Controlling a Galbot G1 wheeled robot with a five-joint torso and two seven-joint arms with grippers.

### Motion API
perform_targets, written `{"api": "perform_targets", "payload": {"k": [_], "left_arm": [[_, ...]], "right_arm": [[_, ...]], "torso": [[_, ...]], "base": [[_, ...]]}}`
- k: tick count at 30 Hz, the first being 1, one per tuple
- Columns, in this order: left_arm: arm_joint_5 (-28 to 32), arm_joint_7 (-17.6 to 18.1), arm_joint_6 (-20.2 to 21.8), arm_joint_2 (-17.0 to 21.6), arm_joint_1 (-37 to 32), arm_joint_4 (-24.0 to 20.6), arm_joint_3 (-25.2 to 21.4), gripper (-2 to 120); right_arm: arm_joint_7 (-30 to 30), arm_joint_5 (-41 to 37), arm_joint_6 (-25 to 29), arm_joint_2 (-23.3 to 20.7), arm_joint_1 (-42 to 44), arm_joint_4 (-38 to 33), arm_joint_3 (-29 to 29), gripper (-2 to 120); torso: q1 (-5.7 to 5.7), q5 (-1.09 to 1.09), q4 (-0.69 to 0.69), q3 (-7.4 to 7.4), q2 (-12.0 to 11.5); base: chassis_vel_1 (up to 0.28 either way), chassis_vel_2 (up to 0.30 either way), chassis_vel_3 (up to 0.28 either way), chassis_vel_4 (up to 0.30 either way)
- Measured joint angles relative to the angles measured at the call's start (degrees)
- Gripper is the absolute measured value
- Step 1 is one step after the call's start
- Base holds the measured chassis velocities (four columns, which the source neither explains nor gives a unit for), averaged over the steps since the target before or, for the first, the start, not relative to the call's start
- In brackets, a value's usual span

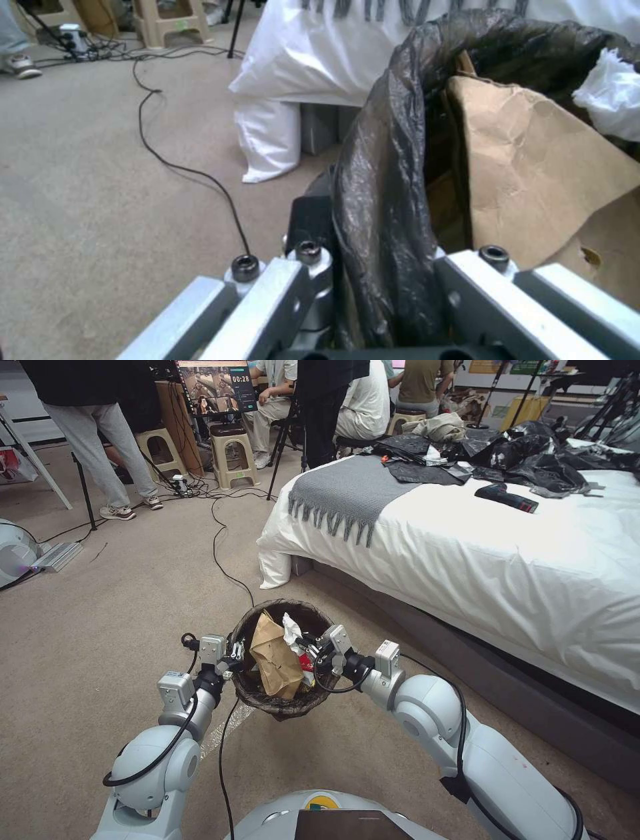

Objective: Pick up the trash bin, then pick up the garbage from the floor and place it into the trash bin.

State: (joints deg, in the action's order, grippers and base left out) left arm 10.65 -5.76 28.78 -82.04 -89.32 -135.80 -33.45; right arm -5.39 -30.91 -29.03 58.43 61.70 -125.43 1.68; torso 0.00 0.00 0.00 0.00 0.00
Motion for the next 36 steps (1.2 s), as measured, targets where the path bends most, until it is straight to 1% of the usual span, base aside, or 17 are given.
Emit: {"api": "perform_targets", "payload": {"k": [1, 3, 5, 7, 8, 10, 11, 13, 14, 16, 17, 18, 20, 21, 22, 33, 36], "left_arm": [[0.0, 0.0, 0.0, 0.0, 0.0, 0.0, 0.0, 7], [0.0, 0.0, 0.0, 0.0, 0.1, 0.1, 0.0, 7], [0.0, 0.0, 0.0, 0.0, 0.1, 0.1, 0.0, 7], [0.0, 0.0, 0.0, 0.0, 0.2, 0.1, 0.0, 7], [0.0, 0.0, 0.0, 0.0, 0.2, 0.1, 0.0, 7], [0.0, 0.0, 0.0, 0.0, 0.1, 0.1, 0.1, 7], [0.0, 0.0, 0.0, 0.0, 0.1, 0.1, 0.1, 7], [0.0, 0.0, 0.0, 0.0, 0.1, 0.1, 0.1, 7], [0.0, 0.0, 0.0, 0.0, 0.1, 0.1, 0.1, 7], [0.0, 0.0, 0.0, 0.0, 0.1, 0.1, 0.2, 7], [0.0, 0.0, 0.0, 0.0, 0.1, 0.1, 0.2, 7], [0.0, 0.0, 0.0, -0.1, 0.1, 0.1, 0.3, 7], [-0.2, 0.0, 0.0, -0.1, 0.1, 0.1, 0.4, 7], [-0.2, 0.0, 0.0, -0.1, 0.1, 0.1, 0.4, 7], [-0.2, 0.0, 0.0, -0.1, 0.1, 0.0, 0.4, 7], [-0.6, 0.0, 0.1, -0.2, -0.2, -0.4, 0.6, 7], [-0.7, 0.0, 0.1, -0.2, -0.2, -0.4, 0.5, 7]], "right_arm": [[0.0, 0.0, 0.0, 0.0, 0.0, 0.0, 0.0, 21], [0.4, 0.0, 0.0, 0.0, 0.0, -0.1, 0.0, 31], [0.4, 0.1, 0.0, 0.0, 0.0, -0.2, 0.0, 34], [0.4, 0.2, 0.0, 0.1, 0.1, -0.4, 0.2, 44], [0.4, 0.2, 0.0, 0.1, 0.1, -0.4, 0.2, 44], [0.5, 0.5, 0.1, 0.1, 0.4, -0.8, 0.4, 56], [0.5, 0.5, 0.1, 0.1, 0.4, -0.8, 0.4, 56], [0.5, 0.9, 0.2, 0.0, 0.7, -1.2, 0.7, 66], [0.5, 0.9, 0.2, 0.0, 0.7, -1.2, 0.7, 66], [0.5, 1.0, 0.3, -0.2, 1.0, -1.6, 1.0, 76], [0.5, 1.0, 0.3, -0.2, 1.0, -1.6, 1.0, 76], [0.5, 1.1, 0.3, -0.3, 1.0, -1.9, 1.1, 83], [0.4, 1.1, 0.4, -0.7, 1.2, -2.5, 1.6, 93], [0.4, 1.1, 0.4, -0.7, 1.2, -2.5, 1.6, 93], [0.4, 1.2, 0.4, -0.8, 1.4, -2.7, 1.9, 98], [0.2, 1.4, 1.1, -1.3, 3.0, -4.4, 4.6, 100], [0.2, 2.7, 2.5, -1.2, 4.8, -5.7, 7.5, 100]], "torso": [[0.00, 0.00, 0.00, 0.00, 0.0], [0.00, 0.00, 0.00, 0.00, 0.0], [0.00, 0.00, 0.00, 0.00, 0.0], [0.00, 0.00, 0.00, 0.00, 0.0], [0.00, 0.00, 0.00, 0.00, 0.0], [0.00, 0.00, 0.00, 0.00, 0.0], [0.00, 0.00, 0.00, 0.00, 0.0], [0.00, 0.00, 0.00, 0.00, 0.0], [0.00, 0.00, 0.00, 0.00, 0.0], [0.00, 0.00, 0.00, 0.00, 0.0], [0.00, 0.00, 0.00, 0.00, 0.0], [0.00, 0.00, 0.00, 0.00, 0.0], [0.00, 0.00, 0.00, 0.00, 0.0], [0.00, 0.00, 0.00, 0.00, 0.0], [0.00, 0.00, 0.00, 0.00, 0.0], [0.00, 0.01, 0.00, 0.00, 0.0], [0.00, 0.00, 0.00, 0.00, 0.0]], "base": [[0.000, 0.000, 0.000, 0.000], [0.000, 0.000, 0.000, 0.000], [0.000, 0.000, 0.000, 0.000], [0.000, 0.000, 0.000, 0.000], [0.000, 0.000, 0.000, 0.000], [0.000, 0.000, 0.000, 0.000], [0.000, 0.000, 0.000, 0.000], [0.000, 0.000, 0.000, 0.000], [0.000, 0.000, 0.000, 0.000], [0.000, 0.000, 0.000, 0.000], [0.000, 0.000, 0.000, 0.000], [0.000, 0.000, 0.000, 0.000], [0.000, 0.000, 0.000, 0.000], [0.000, 0.000, 0.000, 0.000], [0.000, 0.000, 0.000, 0.000], [0.000, 0.000, 0.000, 0.000], [0.000, 0.000, 0.000, 0.000]]}}
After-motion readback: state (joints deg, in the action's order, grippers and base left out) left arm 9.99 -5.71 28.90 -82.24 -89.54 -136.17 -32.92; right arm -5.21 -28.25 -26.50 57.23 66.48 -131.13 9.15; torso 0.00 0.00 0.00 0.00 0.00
